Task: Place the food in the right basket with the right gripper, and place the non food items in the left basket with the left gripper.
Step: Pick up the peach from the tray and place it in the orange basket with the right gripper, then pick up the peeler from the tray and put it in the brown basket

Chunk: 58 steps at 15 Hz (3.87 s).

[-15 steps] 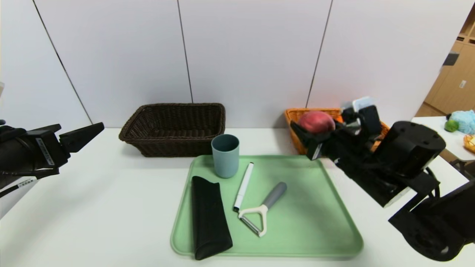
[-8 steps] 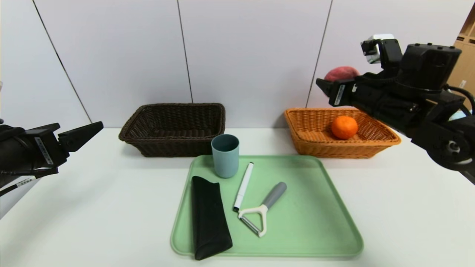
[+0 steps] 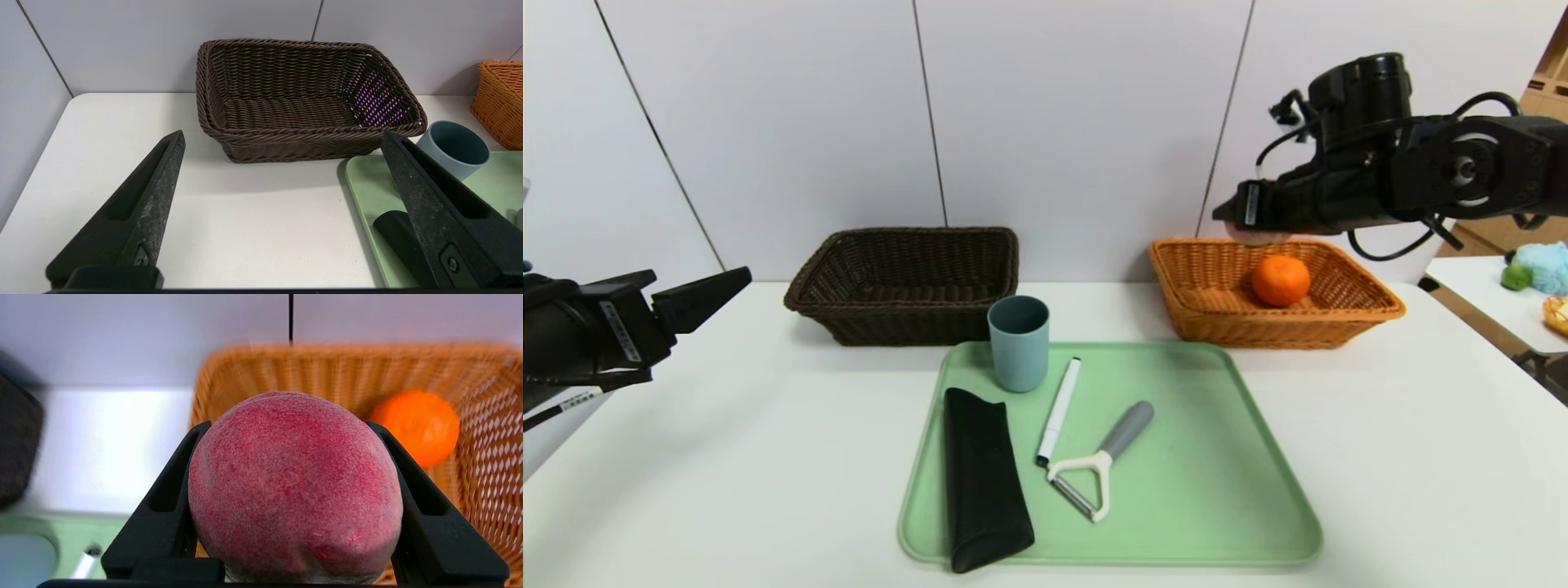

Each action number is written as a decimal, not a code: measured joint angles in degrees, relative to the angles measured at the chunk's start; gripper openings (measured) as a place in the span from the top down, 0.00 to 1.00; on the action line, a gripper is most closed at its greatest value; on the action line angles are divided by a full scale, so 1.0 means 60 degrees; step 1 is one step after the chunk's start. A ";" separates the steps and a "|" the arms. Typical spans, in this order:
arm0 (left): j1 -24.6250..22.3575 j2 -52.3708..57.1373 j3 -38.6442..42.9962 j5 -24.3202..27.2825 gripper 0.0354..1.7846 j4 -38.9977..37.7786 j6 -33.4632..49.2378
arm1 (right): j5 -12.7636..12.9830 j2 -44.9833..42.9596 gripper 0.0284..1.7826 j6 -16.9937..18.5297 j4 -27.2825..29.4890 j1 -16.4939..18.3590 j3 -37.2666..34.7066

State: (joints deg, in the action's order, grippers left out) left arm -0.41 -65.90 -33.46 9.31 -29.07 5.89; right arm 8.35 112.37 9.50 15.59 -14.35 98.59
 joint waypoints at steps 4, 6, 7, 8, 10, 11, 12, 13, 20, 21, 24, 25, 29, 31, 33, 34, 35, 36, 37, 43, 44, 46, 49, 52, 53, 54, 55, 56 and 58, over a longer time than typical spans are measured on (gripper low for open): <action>0.0000 -0.0114 0.0002 -0.0006 0.06 -0.0193 0.0018 | 0.0004 0.0764 0.34 0.0016 0.0744 0.0022 0.0443; 0.0000 -0.0169 -0.0012 -0.0006 0.06 -0.0207 0.0006 | 0.0008 0.1075 0.34 0.0020 0.0744 0.0035 0.0538; 0.0000 -0.0189 -0.0018 -0.0006 0.06 -0.0226 0.0002 | 0.0014 0.1254 0.34 0.0028 0.0750 0.0049 0.0622; -0.0004 -0.0205 -0.0018 -0.0006 0.06 -0.0226 0.0006 | 0.0022 0.1432 0.34 0.0033 0.0746 0.0059 0.0717; -0.0008 -0.0221 -0.0018 -0.0010 0.06 -0.0226 0.0002 | 0.0087 0.1837 0.34 0.0033 0.0750 0.0104 0.1030; -0.0008 -0.0226 -0.0022 -0.0006 0.06 -0.0230 0.0000 | 0.0266 0.2076 0.34 0.0033 0.0750 0.0114 0.1233; -0.0012 -0.0230 -0.0022 -0.0018 0.06 -0.0234 0.0002 | 0.0500 0.2306 0.34 0.0033 0.0746 0.0118 0.1408; -0.0012 -0.0234 -0.0030 -0.0022 0.06 -0.0238 -0.0008 | 0.0725 0.2513 0.34 0.0024 0.0727 0.0122 0.1599; -0.0016 -0.0234 -0.0049 -0.0022 0.06 -0.0234 -0.0041 | 0.0876 0.3052 0.25 0.0043 0.0709 0.0150 0.2050; -0.0012 -0.0234 -0.0049 -0.0022 0.06 -0.0234 -0.0041 | 0.0965 0.3056 0.23 0.0035 0.0709 0.0150 0.2050; -0.0016 -0.0226 -0.0030 -0.0022 0.06 -0.0230 -0.0018 | 0.1089 0.3070 0.17 0.0035 0.0695 0.0173 0.2054; -0.0016 -0.0219 -0.0018 -0.0022 0.06 -0.0230 -0.0014 | 0.1130 0.3050 0.15 0.0035 0.0703 0.0179 0.2058; -0.0012 -0.0215 0.0010 -0.0022 0.06 -0.0219 0.0006 | 0.1317 0.2243 0.11 0.0079 0.0652 -0.0033 0.2105; -0.0008 -0.0221 0.0033 -0.0022 0.06 -0.0219 0.0006 | 0.1308 0.1447 0.09 0.0423 0.0717 -0.0502 0.2111; 0.0000 -0.0238 0.0037 -0.0022 0.06 -0.0219 0.0006 | 0.1280 0.0551 0.08 0.0965 0.1237 -0.1250 0.2111; 0.0000 -0.0244 0.0043 -0.0022 0.06 -0.0219 0.0018 | 0.1272 0.0165 0.08 0.1394 0.1697 -0.1686 0.2111; 0.0000 -0.0244 0.0057 -0.0022 0.06 -0.0219 0.0010 | 0.1264 -0.0189 0.07 0.1987 0.2215 -0.2170 0.2109; 0.0000 -0.0238 0.0069 -0.0022 0.06 -0.0219 -0.0014 | 0.1268 -0.0469 0.07 0.2597 0.2698 -0.2601 0.2109; 0.0000 -0.0221 0.0075 -0.0022 0.06 -0.0219 -0.0018 | 0.1282 -0.0717 0.06 0.3190 0.3194 -0.2964 0.2109; 0.0000 -0.0063 0.0282 -0.0022 0.06 -0.0215 -0.0106 | 0.1406 -0.1225 0.05 0.6370 0.6418 -0.3871 0.2105; 0.0000 -0.0041 0.0335 -0.0022 0.06 -0.0219 -0.0114 | 0.1414 -0.1152 0.05 0.7062 0.7052 -0.4017 0.2101; 0.0000 -0.0004 0.0410 -0.0022 0.06 -0.0211 -0.0132 | 0.1410 -0.0914 0.05 0.8294 0.7958 -0.4458 0.2078; 0.0010 0.0037 0.0447 -0.0018 0.06 -0.0211 -0.0154 | 0.1491 -0.0238 0.05 0.9131 0.8527 -0.4939 0.2076; 0.0018 0.0083 0.0447 -0.0010 0.06 -0.0219 -0.0150 | 0.1575 0.0500 0.05 0.9478 0.8564 -0.5037 0.2072; 0.0018 0.0091 0.0451 -0.0014 0.06 -0.0219 -0.0146 | 0.1603 0.0727 0.05 0.9543 0.8560 -0.5037 0.2024; 0.0014 0.0098 0.0451 -0.0014 0.06 -0.0219 -0.0150 | 0.1644 0.0920 0.05 0.9590 0.8535 -0.5031 0.1936; 0.0014 0.0098 0.0451 -0.0010 0.06 -0.0219 -0.0156 | 0.1658 0.1097 0.05 0.9677 0.8481 -0.5023 0.1879; 0.0014 0.0098 0.0451 -0.0010 0.06 -0.0219 -0.0154 | 0.1648 0.1268 0.05 0.9773 0.8440 -0.5023 0.1847; 0.0014 0.0102 0.0451 -0.0014 0.06 -0.0219 -0.0156 | 0.1617 0.1512 0.05 0.9795 0.8145 -0.5033 0.1820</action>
State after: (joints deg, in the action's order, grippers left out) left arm -0.33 -65.29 -30.76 9.23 -30.39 4.95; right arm 18.05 121.44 68.27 64.46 -44.54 109.51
